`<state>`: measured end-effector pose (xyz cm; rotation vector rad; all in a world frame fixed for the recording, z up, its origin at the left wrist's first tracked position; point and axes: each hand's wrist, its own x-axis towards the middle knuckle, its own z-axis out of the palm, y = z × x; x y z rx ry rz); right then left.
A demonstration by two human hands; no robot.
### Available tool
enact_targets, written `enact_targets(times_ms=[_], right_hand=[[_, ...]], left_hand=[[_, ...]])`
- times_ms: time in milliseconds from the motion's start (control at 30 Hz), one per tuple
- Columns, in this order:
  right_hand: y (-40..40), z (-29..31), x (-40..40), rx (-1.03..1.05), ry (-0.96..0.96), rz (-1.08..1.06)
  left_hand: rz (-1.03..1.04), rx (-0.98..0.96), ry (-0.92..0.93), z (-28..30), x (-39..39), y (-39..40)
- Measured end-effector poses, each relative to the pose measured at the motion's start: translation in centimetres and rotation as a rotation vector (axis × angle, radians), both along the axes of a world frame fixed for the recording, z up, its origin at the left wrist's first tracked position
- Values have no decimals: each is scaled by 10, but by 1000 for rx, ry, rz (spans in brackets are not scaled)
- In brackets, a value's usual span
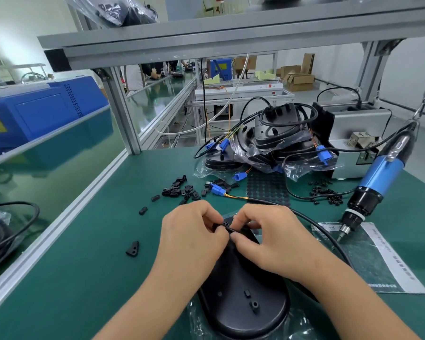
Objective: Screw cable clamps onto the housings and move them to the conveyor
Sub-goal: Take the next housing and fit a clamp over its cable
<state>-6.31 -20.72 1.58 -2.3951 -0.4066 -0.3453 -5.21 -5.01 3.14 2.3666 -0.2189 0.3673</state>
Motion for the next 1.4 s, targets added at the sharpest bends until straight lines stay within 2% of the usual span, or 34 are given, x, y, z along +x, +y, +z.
enact_targets(times_ms=[233, 367, 500, 567, 800, 967, 1167, 1400], right_hand=[[-2, -2, 2, 52, -8, 2], [-2, -2, 3, 38, -17, -13], [-1, 0, 2, -5, -31, -7], [-1, 0, 2, -40, -10, -4], [1, -2, 6, -55, 47, -26], [2, -4, 5, -22, 93, -36], [8, -7, 3, 84, 100, -43], [5, -11, 7, 181, 162, -21]], left_hand=[[-299, 150, 57, 7, 20, 17], [-536, 51, 203, 6, 32, 32], [-490, -226, 323, -4, 31, 37], [-477, -287, 339, -8, 29, 36], [-395, -216, 293, -11, 30, 34], [-468, -155, 368, -2, 36, 37], [-472, -88, 341, 0, 38, 36], [-526, -178, 521, 1, 46, 41]])
